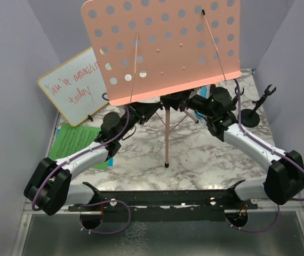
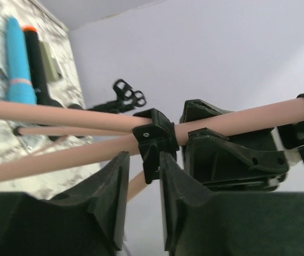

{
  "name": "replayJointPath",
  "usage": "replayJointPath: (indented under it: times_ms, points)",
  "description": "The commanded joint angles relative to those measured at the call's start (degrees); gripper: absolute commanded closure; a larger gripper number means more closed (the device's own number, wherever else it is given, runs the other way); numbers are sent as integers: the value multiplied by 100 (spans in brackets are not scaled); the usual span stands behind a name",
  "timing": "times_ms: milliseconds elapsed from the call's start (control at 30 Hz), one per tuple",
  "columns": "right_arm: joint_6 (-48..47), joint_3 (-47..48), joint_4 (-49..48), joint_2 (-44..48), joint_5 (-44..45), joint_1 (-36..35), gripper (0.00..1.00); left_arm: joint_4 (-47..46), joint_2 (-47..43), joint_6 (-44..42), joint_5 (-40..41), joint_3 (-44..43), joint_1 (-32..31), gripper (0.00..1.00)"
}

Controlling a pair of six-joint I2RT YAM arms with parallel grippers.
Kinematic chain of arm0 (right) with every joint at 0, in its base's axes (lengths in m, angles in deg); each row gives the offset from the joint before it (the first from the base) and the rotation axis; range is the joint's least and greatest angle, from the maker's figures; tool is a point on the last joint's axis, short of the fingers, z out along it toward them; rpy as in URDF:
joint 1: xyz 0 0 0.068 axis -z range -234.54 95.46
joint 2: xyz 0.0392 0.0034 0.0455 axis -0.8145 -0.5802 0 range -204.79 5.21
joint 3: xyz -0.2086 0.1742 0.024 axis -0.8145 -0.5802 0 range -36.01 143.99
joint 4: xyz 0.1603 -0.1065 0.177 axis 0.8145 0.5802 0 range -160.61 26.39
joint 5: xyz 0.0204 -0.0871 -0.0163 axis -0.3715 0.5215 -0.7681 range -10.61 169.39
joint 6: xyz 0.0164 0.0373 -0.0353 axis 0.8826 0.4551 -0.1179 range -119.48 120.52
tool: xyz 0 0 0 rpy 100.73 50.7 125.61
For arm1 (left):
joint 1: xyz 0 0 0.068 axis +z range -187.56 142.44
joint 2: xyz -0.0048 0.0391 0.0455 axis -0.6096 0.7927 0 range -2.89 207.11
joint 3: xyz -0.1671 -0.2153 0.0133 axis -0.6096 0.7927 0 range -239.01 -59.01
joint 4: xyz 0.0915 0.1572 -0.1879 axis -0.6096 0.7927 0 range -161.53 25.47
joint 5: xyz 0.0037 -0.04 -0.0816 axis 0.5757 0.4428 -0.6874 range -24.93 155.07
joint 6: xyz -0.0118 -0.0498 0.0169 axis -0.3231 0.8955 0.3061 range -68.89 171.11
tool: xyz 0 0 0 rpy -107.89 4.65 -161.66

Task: Pack up the instrument practice props
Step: Unscrew the knob on the music stand.

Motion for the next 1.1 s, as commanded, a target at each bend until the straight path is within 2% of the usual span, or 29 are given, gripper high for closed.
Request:
replayJointPath:
  times_ms: [0, 133, 367, 600, 800, 1067]
  points:
    - [-119, -224, 1318, -283, -217, -23, 99, 233, -251, -1691, 68, 90, 150, 62]
    - [-131, -248, 1302, -252, -215, -26, 99, 297, -570, -3067, 25, 261, 157, 53]
    - [-190, -262, 1327, -187, -290, -24, 99, 258, -1182, -6205, -210, 540, 157, 43]
    - [-214, -301, 1302, -171, -367, -22, 99, -10, -1444, -9217, -1239, 818, 157, 33]
    - [-246, -315, 1291, -159, -409, -29, 99, -10, -1190, -10837, -1903, 641, 136, 31]
    - [-287, -279, 1343, -190, -552, -20, 99, 45, -880, -13064, -1699, 250, -230, 31]
